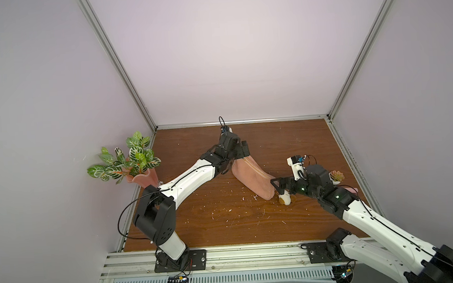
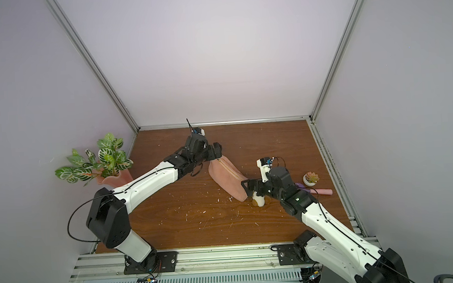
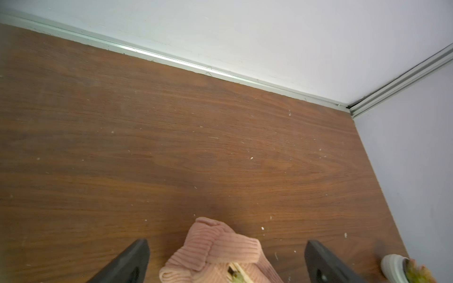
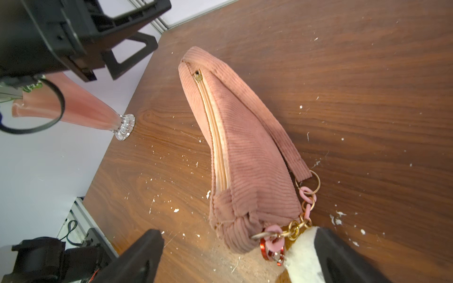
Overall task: Remove the decoration from the bag
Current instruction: Adjust the bag at the center of the board.
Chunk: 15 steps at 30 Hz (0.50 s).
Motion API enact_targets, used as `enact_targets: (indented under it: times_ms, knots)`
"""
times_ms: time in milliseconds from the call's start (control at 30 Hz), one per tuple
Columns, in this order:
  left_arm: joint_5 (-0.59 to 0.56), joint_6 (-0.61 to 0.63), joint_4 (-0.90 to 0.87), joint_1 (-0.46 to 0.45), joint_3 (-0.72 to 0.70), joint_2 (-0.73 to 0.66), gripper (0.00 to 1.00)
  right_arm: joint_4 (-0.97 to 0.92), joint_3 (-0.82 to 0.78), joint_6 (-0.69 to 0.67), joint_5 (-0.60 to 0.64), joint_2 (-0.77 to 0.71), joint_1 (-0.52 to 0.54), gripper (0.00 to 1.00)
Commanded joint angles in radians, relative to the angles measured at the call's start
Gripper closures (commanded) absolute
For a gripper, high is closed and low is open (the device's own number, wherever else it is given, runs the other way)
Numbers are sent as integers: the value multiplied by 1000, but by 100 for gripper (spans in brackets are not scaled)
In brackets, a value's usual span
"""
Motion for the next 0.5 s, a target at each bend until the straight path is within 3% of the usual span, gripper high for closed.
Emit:
enact_targets:
  times_ms: [0,467]
  knots:
    - [46,106,0,14,4,36,0,-5,-18,20,11,-11,15,3]
    - [123,141,62,22,1,128,19,80,-32,47,0,66,83,8]
